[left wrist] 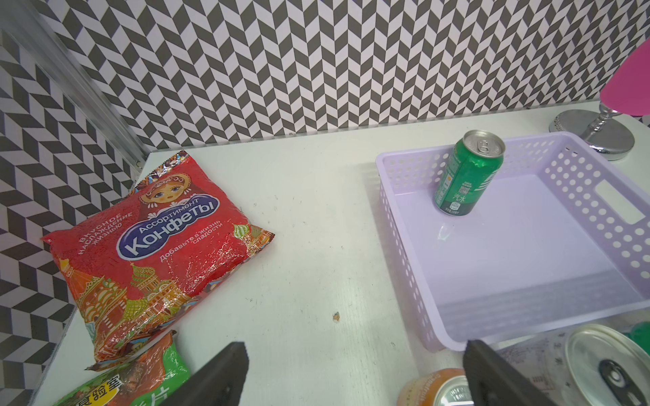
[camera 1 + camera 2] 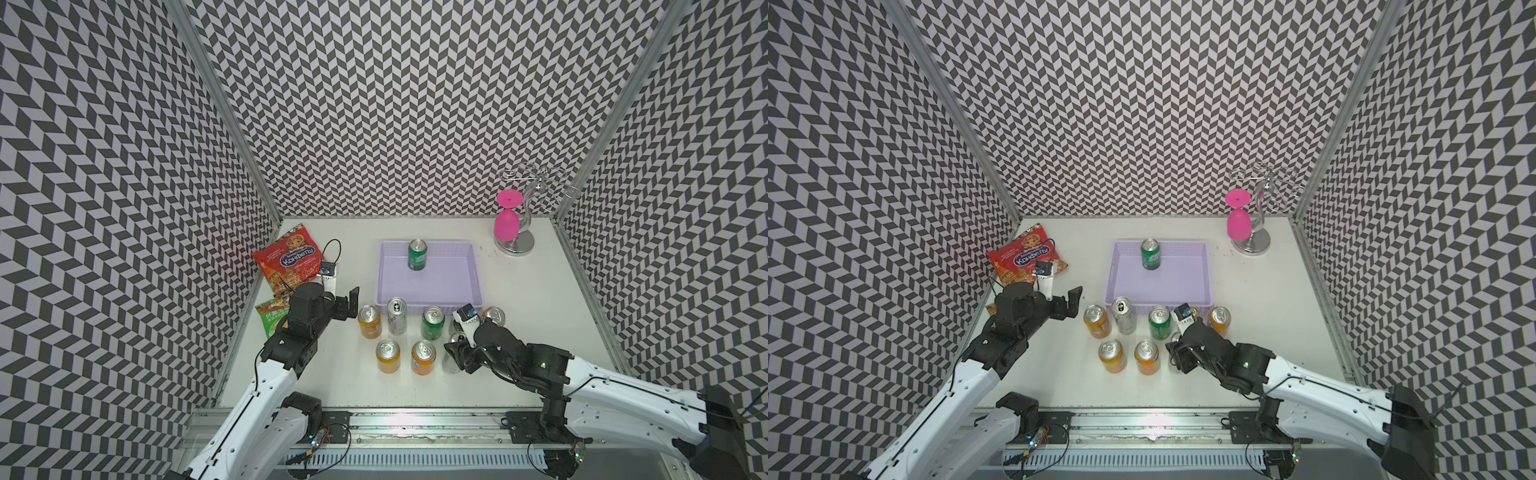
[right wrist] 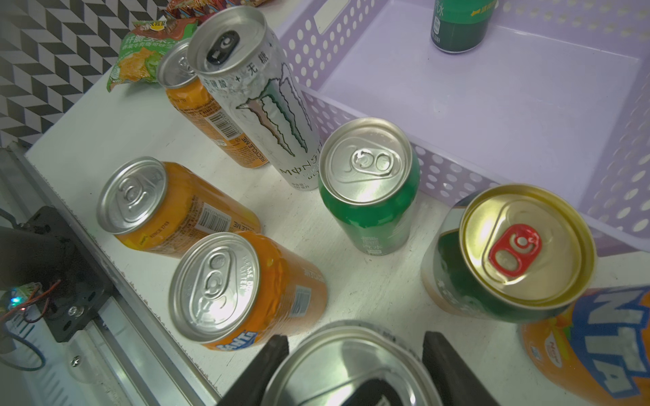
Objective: Take out the drinks from the basket
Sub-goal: Place the drink at the center of the board, then pick up the drink from the basket.
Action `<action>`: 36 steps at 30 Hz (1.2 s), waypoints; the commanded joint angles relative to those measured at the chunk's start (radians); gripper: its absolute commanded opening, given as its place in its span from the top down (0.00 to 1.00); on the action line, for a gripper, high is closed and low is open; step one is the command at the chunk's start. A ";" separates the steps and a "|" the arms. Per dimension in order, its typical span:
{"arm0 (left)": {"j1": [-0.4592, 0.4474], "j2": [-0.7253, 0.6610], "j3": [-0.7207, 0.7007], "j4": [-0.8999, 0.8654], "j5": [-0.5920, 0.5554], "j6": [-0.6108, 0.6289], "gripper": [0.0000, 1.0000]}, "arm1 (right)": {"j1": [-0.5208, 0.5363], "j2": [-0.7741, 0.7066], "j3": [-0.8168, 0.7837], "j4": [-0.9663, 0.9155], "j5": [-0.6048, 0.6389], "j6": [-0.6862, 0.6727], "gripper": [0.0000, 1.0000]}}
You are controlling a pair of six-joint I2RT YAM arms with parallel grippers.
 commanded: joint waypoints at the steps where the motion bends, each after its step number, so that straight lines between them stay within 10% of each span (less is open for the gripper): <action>1: 0.005 -0.001 0.002 0.022 0.011 0.011 0.01 | 0.006 -0.006 0.002 0.113 0.021 0.010 0.42; 27: 0.011 -0.010 0.004 0.024 0.019 0.009 0.01 | 0.006 -0.056 0.133 0.011 0.067 -0.036 0.01; 36: 0.013 -0.003 0.006 0.027 0.028 0.010 0.01 | 0.004 -0.088 0.259 -0.054 0.094 -0.069 0.00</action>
